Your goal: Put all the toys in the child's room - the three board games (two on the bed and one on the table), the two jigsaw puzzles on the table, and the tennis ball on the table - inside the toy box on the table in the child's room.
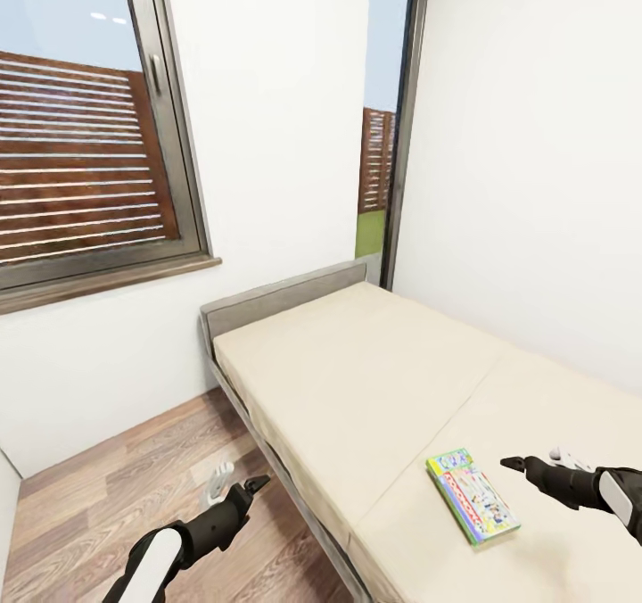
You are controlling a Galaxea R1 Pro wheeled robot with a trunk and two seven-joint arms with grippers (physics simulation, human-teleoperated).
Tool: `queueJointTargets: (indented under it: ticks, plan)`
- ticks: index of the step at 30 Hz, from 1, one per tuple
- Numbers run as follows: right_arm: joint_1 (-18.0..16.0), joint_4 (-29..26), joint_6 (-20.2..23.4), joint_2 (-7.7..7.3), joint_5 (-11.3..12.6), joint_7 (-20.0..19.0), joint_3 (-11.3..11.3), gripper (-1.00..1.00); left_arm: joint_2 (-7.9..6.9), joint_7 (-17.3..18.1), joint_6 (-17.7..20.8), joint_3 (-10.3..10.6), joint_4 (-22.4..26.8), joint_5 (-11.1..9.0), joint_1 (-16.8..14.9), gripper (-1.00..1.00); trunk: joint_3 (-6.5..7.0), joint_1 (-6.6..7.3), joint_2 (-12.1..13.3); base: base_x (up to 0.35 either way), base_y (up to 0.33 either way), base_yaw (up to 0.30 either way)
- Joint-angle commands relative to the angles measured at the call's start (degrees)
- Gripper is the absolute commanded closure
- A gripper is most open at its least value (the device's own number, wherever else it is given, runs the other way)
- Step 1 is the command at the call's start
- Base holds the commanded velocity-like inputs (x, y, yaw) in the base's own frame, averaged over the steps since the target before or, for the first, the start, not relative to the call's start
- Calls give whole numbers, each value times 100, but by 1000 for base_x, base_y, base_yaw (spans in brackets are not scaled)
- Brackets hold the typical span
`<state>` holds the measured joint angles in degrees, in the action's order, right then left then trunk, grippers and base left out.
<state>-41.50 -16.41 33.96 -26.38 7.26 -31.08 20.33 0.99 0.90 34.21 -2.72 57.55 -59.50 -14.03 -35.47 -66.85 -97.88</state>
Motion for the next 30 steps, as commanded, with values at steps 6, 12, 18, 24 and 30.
queueJointTargets:
  ticks: [6,12,18,24,30]
  plan:
    - [0,-7,49,-4,23,-11,11,-100,7,8,43,-16,2,-9,-3,-100,-114,-132,-245,0,0,0]
    - [-4,-8,53,-8,10,-7,7,-100,7,3,42,-14,2,-9,-3,-100,-222,-264,-486,0,0,0]
    - [-68,-11,118,-21,0,118,14,-100,16,-20,42,-2,2,-9,-3,-100,-330,-396,-726,0,0,0]
    - [-238,-20,251,-49,1,409,27,-100,18,-14,42,1,2,-9,-3,-100,-437,-527,-967,0,0,0]
    - [-507,-22,632,-59,1,641,31,-100,15,0,42,-5,2,-9,-3,-100,-545,-659,-1208,0,0,0]
